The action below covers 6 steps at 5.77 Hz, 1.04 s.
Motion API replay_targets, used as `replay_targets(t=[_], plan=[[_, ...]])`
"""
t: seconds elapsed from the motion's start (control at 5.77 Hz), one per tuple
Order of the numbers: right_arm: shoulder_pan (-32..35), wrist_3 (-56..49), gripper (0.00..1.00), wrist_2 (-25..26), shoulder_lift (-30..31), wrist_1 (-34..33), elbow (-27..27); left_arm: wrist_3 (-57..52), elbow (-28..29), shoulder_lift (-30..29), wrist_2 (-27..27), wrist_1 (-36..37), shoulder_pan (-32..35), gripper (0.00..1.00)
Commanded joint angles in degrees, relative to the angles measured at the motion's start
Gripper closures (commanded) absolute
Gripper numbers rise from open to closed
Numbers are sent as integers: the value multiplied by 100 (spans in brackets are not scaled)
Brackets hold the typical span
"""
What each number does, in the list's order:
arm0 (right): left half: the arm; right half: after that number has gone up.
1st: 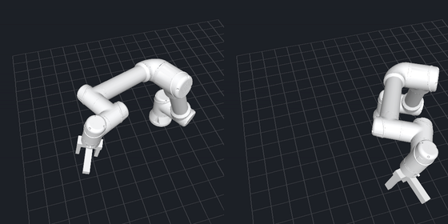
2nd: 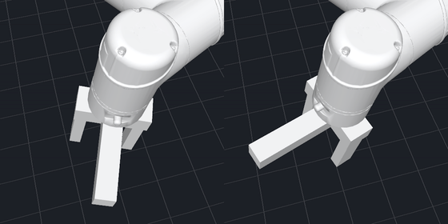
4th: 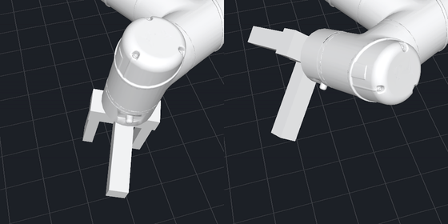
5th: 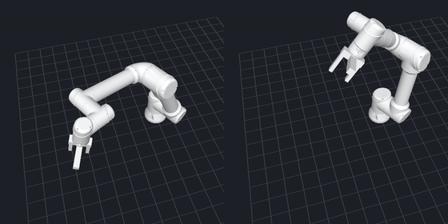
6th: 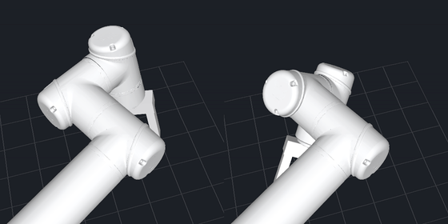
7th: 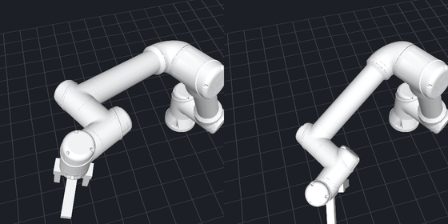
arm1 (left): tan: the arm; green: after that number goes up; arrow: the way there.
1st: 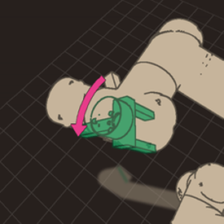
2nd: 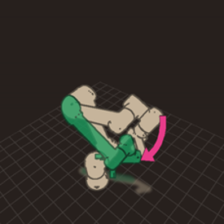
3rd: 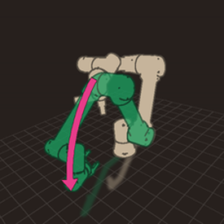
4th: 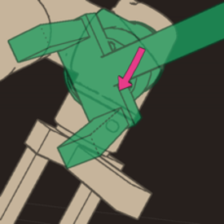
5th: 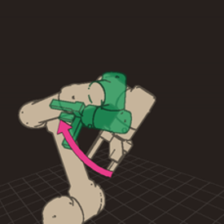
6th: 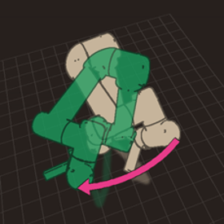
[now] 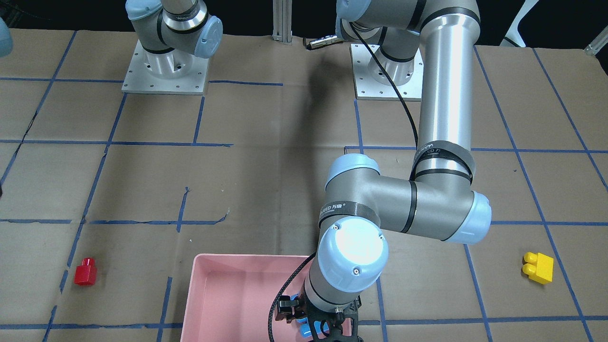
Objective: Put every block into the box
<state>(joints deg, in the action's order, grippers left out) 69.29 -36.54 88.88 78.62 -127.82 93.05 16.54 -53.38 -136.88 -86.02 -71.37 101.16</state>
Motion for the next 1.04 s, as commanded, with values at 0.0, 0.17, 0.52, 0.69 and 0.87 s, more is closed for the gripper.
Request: replay_targets(t=[0.0, 0.17, 0.52, 0.69, 0.87], plan=[[959, 120, 93, -421, -48, -84, -155, -63, -102, 745, -11, -566, -209, 0], [1407, 608, 93, -868, -196, -93, -234, -298, -198, 1255, -20, -1197, -681, 0], [2330, 929, 93, -1083, -1010, -938, -977, -1395, -793, 2109, -264, -1775, -1438, 0], [2691, 929, 93, -1023, -1598, -1355, -1365, -2217, -1197, 2357, -406, -1732, -1789, 0], [2791, 929, 93, -1057, -2056, -1376, -1943, -2730, -1375, 2429, -390, -1688, -2289, 0]])
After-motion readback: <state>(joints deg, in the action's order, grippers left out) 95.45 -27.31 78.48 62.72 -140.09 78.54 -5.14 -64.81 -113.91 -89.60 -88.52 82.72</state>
